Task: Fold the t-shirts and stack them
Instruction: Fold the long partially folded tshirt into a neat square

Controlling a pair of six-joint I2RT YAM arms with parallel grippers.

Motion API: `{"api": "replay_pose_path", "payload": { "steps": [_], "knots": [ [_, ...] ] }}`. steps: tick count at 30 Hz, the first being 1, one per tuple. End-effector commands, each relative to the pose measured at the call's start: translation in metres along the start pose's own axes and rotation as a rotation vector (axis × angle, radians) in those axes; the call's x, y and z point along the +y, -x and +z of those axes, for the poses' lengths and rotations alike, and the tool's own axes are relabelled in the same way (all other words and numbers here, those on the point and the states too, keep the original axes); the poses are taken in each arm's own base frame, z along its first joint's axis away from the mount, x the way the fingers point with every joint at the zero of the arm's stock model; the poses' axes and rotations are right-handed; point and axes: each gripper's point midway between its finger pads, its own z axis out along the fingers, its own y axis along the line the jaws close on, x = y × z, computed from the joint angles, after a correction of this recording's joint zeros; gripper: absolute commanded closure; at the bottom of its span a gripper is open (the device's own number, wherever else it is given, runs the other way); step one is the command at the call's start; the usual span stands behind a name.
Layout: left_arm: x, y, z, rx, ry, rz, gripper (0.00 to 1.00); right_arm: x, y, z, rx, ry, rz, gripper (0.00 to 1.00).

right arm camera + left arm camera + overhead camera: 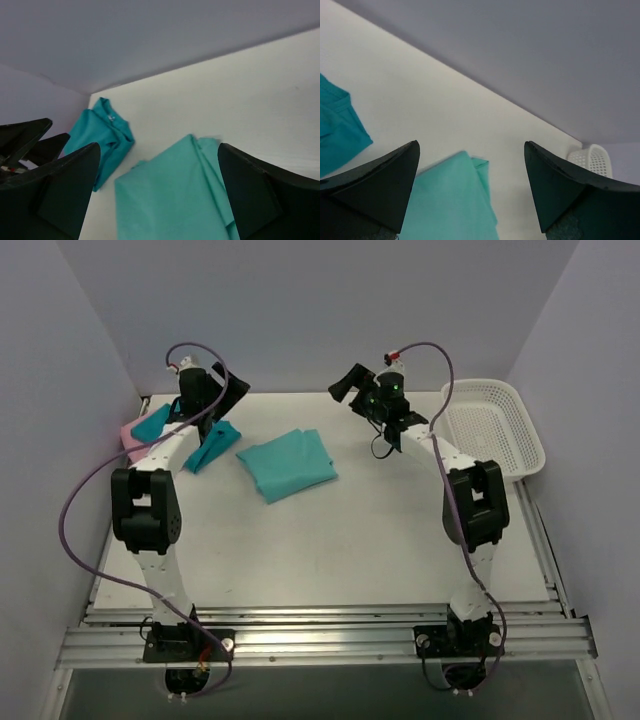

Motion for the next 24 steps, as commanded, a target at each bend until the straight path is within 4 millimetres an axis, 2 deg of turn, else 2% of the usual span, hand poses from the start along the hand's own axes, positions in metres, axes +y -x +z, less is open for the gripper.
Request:
{"api": "replay_pose_path", "payload": {
  "steps": [1, 2, 3, 5, 6, 7, 8, 9, 10, 11, 12, 13, 14, 15, 16, 17, 18, 19, 20, 21, 22, 23, 24],
  "knots": [
    [-0.068, 0.055, -0.065, -0.136, -0.151, 0.059, 0.06, 0.079, 0.05, -0.054, -0.172, 0.145, -0.097, 0.0],
    [-0.063, 0.053, -0.073, -0.137, -0.129, 0.057, 0.06, 0.078, 0.045, -0.059, -0.166, 0.134, -0.104, 0.0],
    [-0.053, 0.048, -0.089, -0.138, -0.094, 0.053, 0.06, 0.085, 0.048, -0.07, -0.167, 0.132, -0.111, 0.0],
    [-0.036, 0.047, -0.104, -0.168, -0.033, 0.045, 0.06, 0.085, 0.046, -0.078, -0.159, 0.12, -0.112, 0.0],
    [-0.039, 0.05, -0.12, -0.189, -0.042, 0.041, 0.06, 0.082, 0.04, -0.084, -0.146, 0.112, -0.109, 0.0],
    [-0.02, 0.034, -0.122, -0.164, -0.005, 0.037, 0.06, 0.079, 0.038, -0.086, -0.143, 0.099, -0.105, 0.0],
    [-0.016, 0.028, -0.127, -0.157, -0.002, 0.024, 0.06, 0.071, 0.03, -0.086, -0.128, 0.084, -0.099, 0.0],
    [-0.025, 0.028, -0.139, -0.175, -0.04, 0.02, 0.06, 0.07, 0.026, -0.083, -0.121, 0.087, -0.092, 0.0],
    [-0.009, 0.009, -0.141, -0.142, -0.021, 0.017, 0.06, 0.069, 0.021, -0.08, -0.108, 0.093, -0.077, 0.0],
    [-0.006, 0.002, -0.147, -0.137, -0.024, 0.003, 0.06, 0.068, 0.015, -0.075, -0.091, 0.101, -0.069, 0.0],
    [-0.013, 0.004, -0.16, -0.161, -0.059, -0.002, 0.06, 0.065, 0.002, -0.061, -0.042, 0.114, -0.065, 0.0],
    [-0.011, -0.001, -0.165, -0.158, -0.062, -0.006, 0.06, 0.065, -0.006, -0.052, -0.014, 0.112, -0.064, 0.0],
    [0.003, -0.017, -0.168, -0.135, -0.042, -0.012, 0.06, 0.062, -0.013, -0.044, 0.01, 0.102, -0.067, 0.0],
    [-0.003, -0.015, -0.178, -0.154, -0.074, -0.009, 0.06, 0.047, -0.035, -0.027, 0.063, 0.068, -0.074, 0.0],
    [-0.002, -0.019, -0.182, -0.149, -0.079, -0.003, 0.06, 0.057, -0.034, -0.02, 0.062, 0.09, -0.094, 0.0],
    [0.004, -0.028, -0.184, -0.134, -0.069, 0.008, 0.06, 0.044, -0.049, -0.007, 0.091, 0.068, -0.1, 0.0],
    [0.0, -0.028, -0.19, -0.137, -0.082, 0.016, 0.06, 0.043, -0.054, 0.0, 0.098, 0.066, -0.106, 0.0],
    [-0.001, -0.033, -0.192, -0.129, -0.088, 0.029, 0.06, 0.05, -0.05, 0.007, 0.088, 0.082, -0.112, 0.0],
    [0.002, -0.039, -0.192, -0.118, -0.081, 0.041, 0.06, 0.041, -0.064, 0.019, 0.111, 0.072, -0.113, 0.0],
    [0.001, -0.041, -0.194, -0.113, -0.086, 0.048, 0.06, 0.039, -0.069, 0.025, 0.121, 0.069, -0.114, 0.0],
    [0.001, -0.045, -0.194, -0.107, -0.089, 0.057, 0.06, 0.048, -0.063, 0.031, 0.108, 0.091, -0.115, 0.01],
    [0.002, -0.048, -0.193, -0.103, -0.089, 0.061, 0.06, 0.038, -0.077, 0.042, 0.132, 0.077, -0.112, 0.01],
    [0.005, -0.054, -0.192, -0.09, -0.086, 0.067, 0.06, 0.037, -0.079, 0.047, 0.138, 0.076, -0.11, 0.01]
  ]
}}
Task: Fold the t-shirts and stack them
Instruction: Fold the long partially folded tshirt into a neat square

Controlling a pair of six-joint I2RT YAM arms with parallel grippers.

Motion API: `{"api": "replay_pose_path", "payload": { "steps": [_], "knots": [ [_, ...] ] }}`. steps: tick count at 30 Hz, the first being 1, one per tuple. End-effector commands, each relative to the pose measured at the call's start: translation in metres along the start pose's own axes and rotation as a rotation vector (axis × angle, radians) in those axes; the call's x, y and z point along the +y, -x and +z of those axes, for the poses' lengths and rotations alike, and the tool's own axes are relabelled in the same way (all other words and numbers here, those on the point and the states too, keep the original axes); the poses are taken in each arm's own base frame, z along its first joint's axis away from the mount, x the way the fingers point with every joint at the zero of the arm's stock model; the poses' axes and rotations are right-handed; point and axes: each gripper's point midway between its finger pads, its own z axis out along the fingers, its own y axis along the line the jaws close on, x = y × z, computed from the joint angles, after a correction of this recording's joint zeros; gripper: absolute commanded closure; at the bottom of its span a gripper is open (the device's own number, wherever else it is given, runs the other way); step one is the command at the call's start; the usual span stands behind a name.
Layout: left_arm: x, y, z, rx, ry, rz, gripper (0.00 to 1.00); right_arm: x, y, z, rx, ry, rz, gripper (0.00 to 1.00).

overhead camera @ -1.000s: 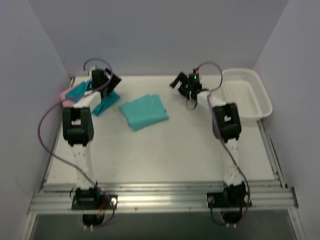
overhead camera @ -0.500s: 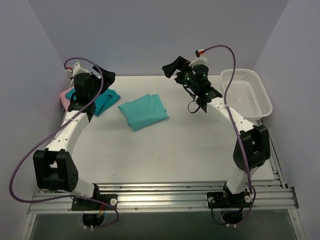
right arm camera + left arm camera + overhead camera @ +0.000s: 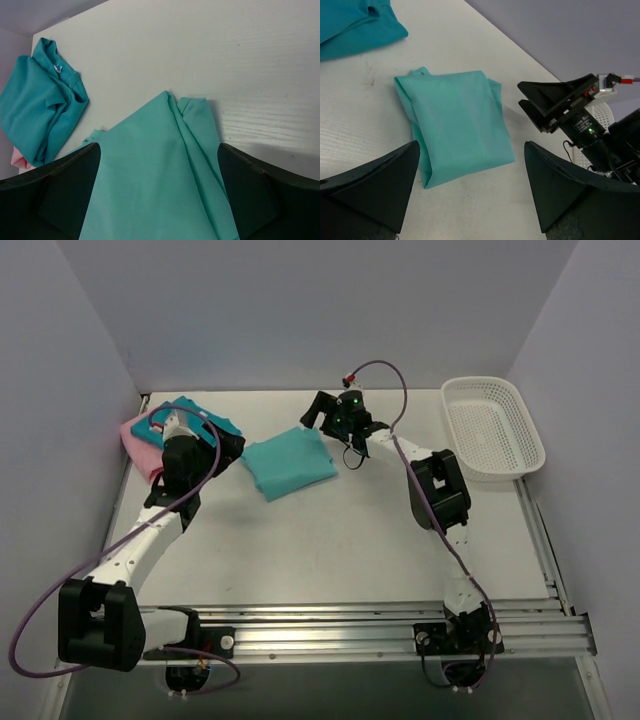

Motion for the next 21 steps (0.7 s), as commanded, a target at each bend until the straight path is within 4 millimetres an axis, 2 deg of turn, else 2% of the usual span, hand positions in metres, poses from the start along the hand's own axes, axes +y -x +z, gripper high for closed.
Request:
{"api": "replay_pose_path", "payload": {
  "steps": [1, 2, 7, 8, 9, 10, 11, 13, 14, 16, 21],
  "knots": [
    [-0.013, 0.005, -0.004, -0.042, -0.057, 0.042, 0.06, 0.043, 0.032, 0.006, -0.062, 0.107, -0.03, 0.02],
    [-0.012, 0.003, -0.004, -0.041, -0.061, 0.047, 0.06, 0.037, 0.022, 0.017, -0.044, 0.1, -0.023, 0.02],
    [0.002, -0.013, 0.005, -0.01, -0.044, 0.055, 0.06, 0.043, 0.004, 0.041, -0.022, 0.125, -0.011, 0.04],
    [0.002, -0.015, 0.006, -0.007, -0.045, 0.056, 0.06, 0.038, -0.006, 0.049, -0.004, 0.115, -0.008, 0.04],
    [0.005, -0.018, 0.008, 0.001, -0.039, 0.056, 0.06, 0.046, -0.001, 0.051, -0.015, 0.132, -0.01, 0.04],
    [0.007, -0.02, 0.009, 0.005, -0.035, 0.058, 0.06, 0.051, -0.006, 0.054, -0.008, 0.142, -0.013, 0.04],
    [0.008, -0.02, 0.009, 0.005, -0.033, 0.06, 0.06, 0.047, -0.014, 0.061, 0.005, 0.136, -0.01, 0.04],
    [0.01, -0.022, 0.009, 0.007, -0.026, 0.059, 0.06, 0.054, -0.013, 0.065, -0.002, 0.152, -0.009, 0.04],
    [0.009, -0.021, 0.009, 0.005, -0.031, 0.06, 0.06, 0.05, -0.02, 0.071, 0.01, 0.148, -0.006, 0.04],
    [0.009, -0.022, 0.008, 0.005, -0.033, 0.06, 0.06, 0.052, -0.02, 0.075, 0.01, 0.163, 0.005, 0.05],
    [0.011, -0.023, 0.009, 0.006, -0.027, 0.066, 0.06, 0.04, -0.037, 0.089, 0.033, 0.161, 0.02, 0.05]
  ]
}}
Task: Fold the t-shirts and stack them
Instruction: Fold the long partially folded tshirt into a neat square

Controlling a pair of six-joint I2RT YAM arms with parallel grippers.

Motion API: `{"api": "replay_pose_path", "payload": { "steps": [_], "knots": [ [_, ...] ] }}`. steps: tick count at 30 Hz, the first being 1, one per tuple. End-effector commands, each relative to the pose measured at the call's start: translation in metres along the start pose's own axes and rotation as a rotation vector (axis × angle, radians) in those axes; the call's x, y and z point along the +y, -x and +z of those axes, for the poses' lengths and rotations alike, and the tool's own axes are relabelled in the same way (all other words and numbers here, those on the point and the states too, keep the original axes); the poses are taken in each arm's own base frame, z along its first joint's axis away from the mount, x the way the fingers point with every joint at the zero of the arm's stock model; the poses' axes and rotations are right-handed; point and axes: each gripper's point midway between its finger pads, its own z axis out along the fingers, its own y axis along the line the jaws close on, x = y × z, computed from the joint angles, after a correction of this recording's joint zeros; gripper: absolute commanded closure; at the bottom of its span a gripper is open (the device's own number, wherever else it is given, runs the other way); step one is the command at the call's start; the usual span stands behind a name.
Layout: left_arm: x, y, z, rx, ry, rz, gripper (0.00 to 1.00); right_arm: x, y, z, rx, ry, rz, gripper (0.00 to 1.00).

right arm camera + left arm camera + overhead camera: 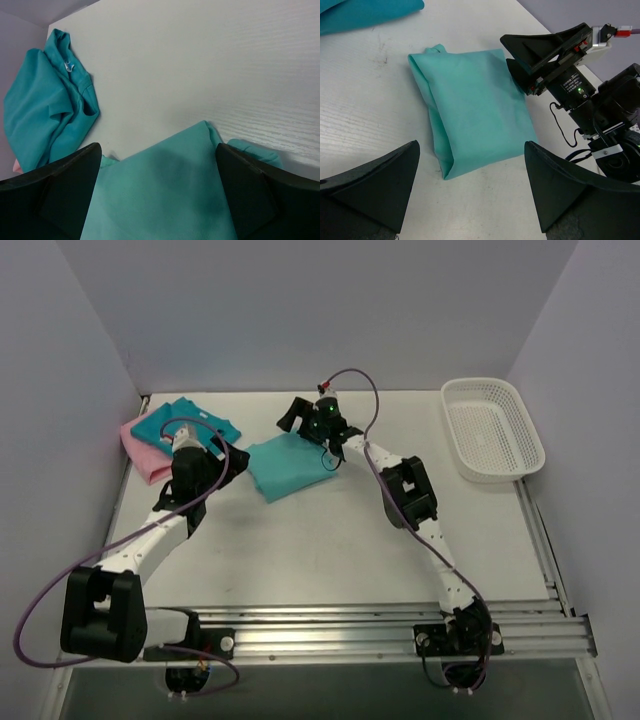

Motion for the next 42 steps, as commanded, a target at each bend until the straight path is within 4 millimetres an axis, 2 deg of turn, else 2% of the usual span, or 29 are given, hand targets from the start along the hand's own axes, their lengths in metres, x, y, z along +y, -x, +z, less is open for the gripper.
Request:
{"api": "replay_pose_path", "payload": {
  "steps": [1, 10, 17, 22, 23, 28, 30, 31, 33, 34, 35, 36, 37, 38, 39, 40, 42],
  "knots": [
    [-0.014, 0.013, 0.0, -0.047, -0.05, 0.023, 0.06, 0.013, 0.005, 0.004, -0.012, 0.046, 0.01, 0.06],
    [-0.01, 0.01, 0.003, -0.042, -0.04, 0.026, 0.06, 0.004, -0.001, 0.004, -0.001, 0.028, 0.005, 0.1],
    [-0.013, 0.011, 0.001, -0.043, -0.046, 0.023, 0.06, 0.0, 0.016, -0.013, -0.023, -0.009, -0.024, 0.1],
    [-0.014, 0.01, 0.001, -0.043, -0.048, 0.02, 0.05, -0.004, 0.014, -0.021, -0.023, -0.036, -0.03, 0.11],
    [-0.014, 0.01, 0.001, -0.044, -0.047, 0.022, 0.05, 0.001, 0.017, -0.024, -0.032, -0.028, -0.035, 0.11],
    [-0.013, 0.008, 0.002, -0.04, -0.045, 0.023, 0.05, 0.004, 0.007, -0.03, -0.022, -0.036, -0.036, 0.15],
    [-0.012, 0.006, 0.004, -0.038, -0.042, 0.021, 0.05, 0.006, -0.003, -0.034, -0.007, -0.039, -0.012, 0.18],
    [-0.012, 0.006, 0.005, -0.037, -0.046, 0.02, 0.05, 0.014, 0.0, -0.038, -0.018, -0.019, -0.007, 0.19],
    [-0.012, 0.003, 0.007, -0.029, -0.047, 0.018, 0.05, 0.008, -0.018, -0.045, 0.014, -0.038, 0.023, 0.2],
    [-0.013, 0.003, 0.008, -0.031, -0.051, 0.017, 0.05, 0.019, -0.008, -0.054, -0.015, -0.014, 0.031, 0.2],
    [-0.012, 0.001, 0.01, -0.027, -0.049, 0.016, 0.05, 0.022, -0.01, -0.06, -0.017, -0.009, 0.045, 0.21],
    [-0.013, -0.001, 0.011, -0.023, -0.051, 0.015, 0.05, 0.005, -0.032, -0.068, 0.014, -0.052, 0.064, 0.21],
    [-0.014, -0.002, 0.012, -0.02, -0.054, 0.015, 0.05, 0.017, -0.022, -0.079, -0.016, -0.032, 0.081, 0.21],
    [-0.014, -0.005, 0.013, -0.011, -0.056, 0.014, 0.05, 0.003, -0.039, -0.088, 0.004, -0.075, 0.084, 0.21],
    [-0.014, -0.006, 0.013, -0.009, -0.058, 0.015, 0.05, 0.001, -0.042, -0.093, 0.004, -0.091, 0.082, 0.21],
    [-0.014, -0.007, 0.014, -0.009, -0.061, 0.015, 0.05, 0.01, -0.041, -0.102, 0.002, -0.09, 0.072, 0.21],
    [-0.013, -0.009, 0.015, -0.008, -0.059, 0.015, 0.05, 0.009, -0.048, -0.113, 0.014, -0.119, 0.065, 0.22]
  ]
}}
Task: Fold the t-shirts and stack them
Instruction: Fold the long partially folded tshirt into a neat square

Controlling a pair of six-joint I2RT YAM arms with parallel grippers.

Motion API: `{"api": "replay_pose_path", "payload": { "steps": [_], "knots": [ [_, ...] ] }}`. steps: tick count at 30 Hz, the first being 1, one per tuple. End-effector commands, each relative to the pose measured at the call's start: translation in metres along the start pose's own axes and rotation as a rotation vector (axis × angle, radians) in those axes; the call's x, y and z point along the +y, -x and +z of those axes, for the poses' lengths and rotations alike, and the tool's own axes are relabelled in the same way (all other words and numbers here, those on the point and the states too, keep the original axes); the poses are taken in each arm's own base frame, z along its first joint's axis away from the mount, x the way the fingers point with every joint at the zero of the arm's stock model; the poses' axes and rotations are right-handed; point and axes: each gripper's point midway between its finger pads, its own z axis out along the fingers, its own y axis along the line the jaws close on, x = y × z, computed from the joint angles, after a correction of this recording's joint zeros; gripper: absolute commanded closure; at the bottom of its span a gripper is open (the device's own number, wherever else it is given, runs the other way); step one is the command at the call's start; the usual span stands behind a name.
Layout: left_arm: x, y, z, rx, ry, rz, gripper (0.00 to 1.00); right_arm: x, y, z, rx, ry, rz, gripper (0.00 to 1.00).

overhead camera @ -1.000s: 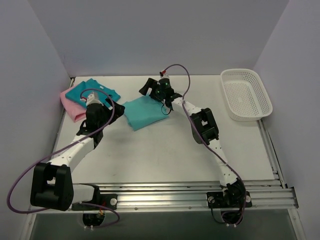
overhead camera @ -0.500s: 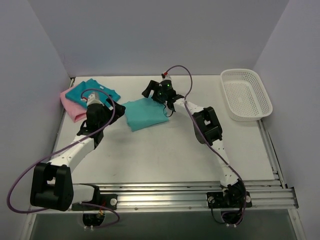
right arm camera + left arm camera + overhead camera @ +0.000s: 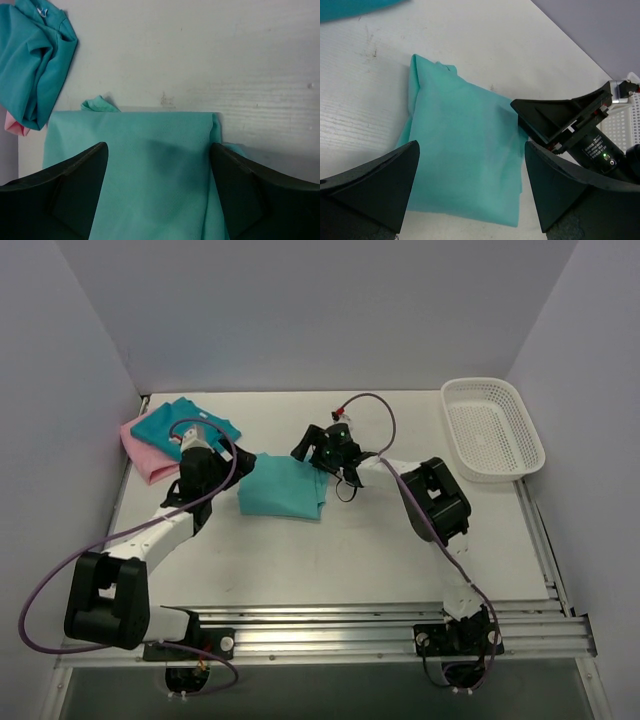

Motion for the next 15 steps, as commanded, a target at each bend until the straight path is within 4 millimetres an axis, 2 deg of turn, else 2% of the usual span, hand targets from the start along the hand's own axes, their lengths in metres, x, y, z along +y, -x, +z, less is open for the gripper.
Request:
{"api": "replay_pose_path", "payload": {
  "steps": [1, 6, 11, 15],
  "knots": [
    [-0.014, 0.006, 0.002, -0.036, -0.055, 0.001, 0.05, 0.018, 0.002, -0.03, -0.035, -0.026, 0.002, 0.22],
    [-0.015, 0.0, 0.005, -0.019, -0.059, -0.005, 0.05, 0.029, -0.007, -0.046, -0.025, -0.008, 0.002, 0.23],
    [-0.016, -0.002, 0.004, -0.018, -0.062, -0.001, 0.05, 0.032, -0.012, -0.042, -0.006, 0.003, 0.003, 0.32],
    [-0.014, -0.001, 0.002, -0.022, -0.054, 0.003, 0.05, 0.027, -0.02, -0.037, 0.014, 0.004, 0.012, 0.32]
  ]
}}
